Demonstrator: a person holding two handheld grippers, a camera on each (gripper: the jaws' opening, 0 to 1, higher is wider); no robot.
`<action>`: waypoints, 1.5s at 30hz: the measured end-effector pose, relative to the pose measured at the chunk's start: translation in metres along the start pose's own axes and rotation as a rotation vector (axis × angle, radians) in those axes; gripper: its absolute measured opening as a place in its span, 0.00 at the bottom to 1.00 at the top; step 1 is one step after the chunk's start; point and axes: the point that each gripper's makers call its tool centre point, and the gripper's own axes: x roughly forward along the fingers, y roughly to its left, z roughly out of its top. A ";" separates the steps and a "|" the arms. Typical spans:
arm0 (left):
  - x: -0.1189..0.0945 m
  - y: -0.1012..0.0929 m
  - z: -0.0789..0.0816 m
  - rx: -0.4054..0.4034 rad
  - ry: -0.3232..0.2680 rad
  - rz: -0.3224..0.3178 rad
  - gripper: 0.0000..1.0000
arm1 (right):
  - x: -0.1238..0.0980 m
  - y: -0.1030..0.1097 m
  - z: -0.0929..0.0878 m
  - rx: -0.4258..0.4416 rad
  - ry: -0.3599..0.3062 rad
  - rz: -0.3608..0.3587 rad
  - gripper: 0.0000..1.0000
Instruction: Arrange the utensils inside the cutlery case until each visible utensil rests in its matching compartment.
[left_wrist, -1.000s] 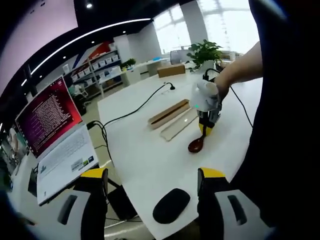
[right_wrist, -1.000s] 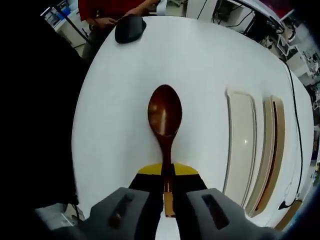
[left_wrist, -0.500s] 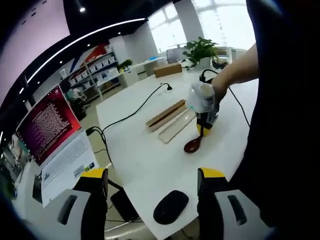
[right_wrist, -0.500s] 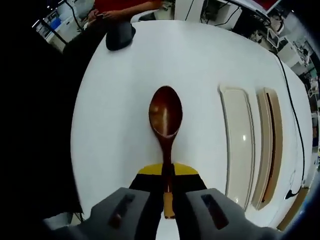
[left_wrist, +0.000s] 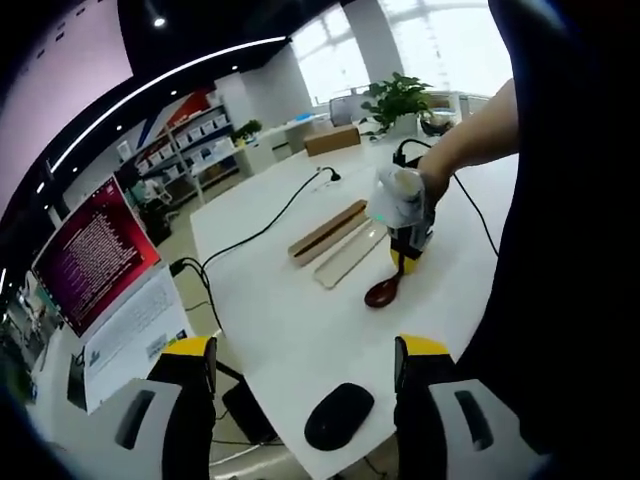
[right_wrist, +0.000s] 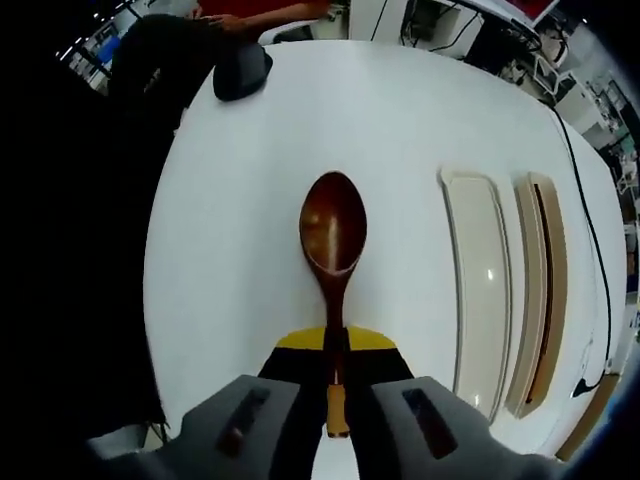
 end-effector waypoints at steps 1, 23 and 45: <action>0.000 0.001 0.000 0.000 0.000 0.001 0.74 | 0.000 0.000 0.000 -0.002 0.001 0.000 0.00; 0.008 0.001 0.000 -0.001 -0.005 -0.005 0.74 | -0.001 0.000 -0.001 -0.004 -0.016 -0.018 0.00; -0.003 0.005 -0.002 0.001 -0.005 0.014 0.74 | -0.003 0.009 0.004 0.044 -0.050 -0.021 0.00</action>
